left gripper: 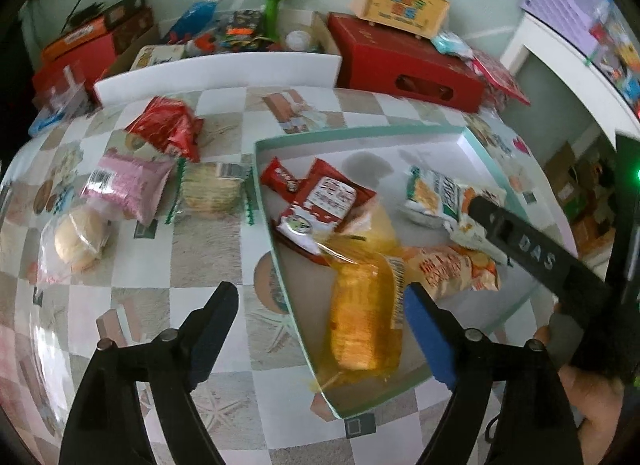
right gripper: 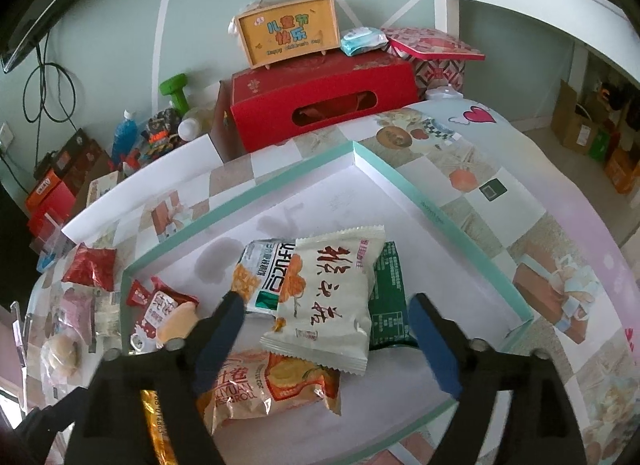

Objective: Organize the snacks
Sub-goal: 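Lower orange bag into tray and open left gripper while right releases white pastry pack, then move left gripper to clear-wrapped round bun while right moves to round cracker pack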

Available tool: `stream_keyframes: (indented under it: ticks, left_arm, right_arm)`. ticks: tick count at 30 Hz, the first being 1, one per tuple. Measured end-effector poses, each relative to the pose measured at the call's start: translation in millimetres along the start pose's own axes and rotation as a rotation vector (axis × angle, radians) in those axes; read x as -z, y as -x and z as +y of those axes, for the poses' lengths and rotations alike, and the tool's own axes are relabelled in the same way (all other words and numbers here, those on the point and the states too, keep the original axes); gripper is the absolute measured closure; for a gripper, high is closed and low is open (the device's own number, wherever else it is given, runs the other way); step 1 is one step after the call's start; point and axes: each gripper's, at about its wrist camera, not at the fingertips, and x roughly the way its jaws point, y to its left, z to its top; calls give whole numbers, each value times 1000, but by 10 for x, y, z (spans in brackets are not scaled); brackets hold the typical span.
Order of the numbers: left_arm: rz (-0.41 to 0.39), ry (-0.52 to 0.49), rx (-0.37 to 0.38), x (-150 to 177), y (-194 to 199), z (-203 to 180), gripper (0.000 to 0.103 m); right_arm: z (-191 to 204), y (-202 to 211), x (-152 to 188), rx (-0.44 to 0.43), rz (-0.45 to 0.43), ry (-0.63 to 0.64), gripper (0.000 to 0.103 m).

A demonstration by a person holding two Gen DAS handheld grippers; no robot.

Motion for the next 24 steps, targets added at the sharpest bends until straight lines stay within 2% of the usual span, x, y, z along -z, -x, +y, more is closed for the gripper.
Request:
stream_keyframes:
  ticks: [1,7,13,15,16,24]
  left_arm:
    - [-5,14,-7,-5,2,33,8]
    - [-36,84,-61,-51,29,229,2]
    - [-50,152,-90,-82,55,449,2]
    - [-54,186,-101,-96,68,560,2]
    - [-56,197,-106,-99,79,607,2]
    - [-76,301,-156,-118,173,1030,2]
  right_arm:
    - [9,-2,0,0,0,3,14]
    - [75,-42,28,2,14,18,14]
    - [185,-29,50,2,17,47,14]
    - [235,-8,59,-3,14,56,7]
    - [259,5,64,-7,10,59,0]
    - [418,35,90,-12,16,103,0]
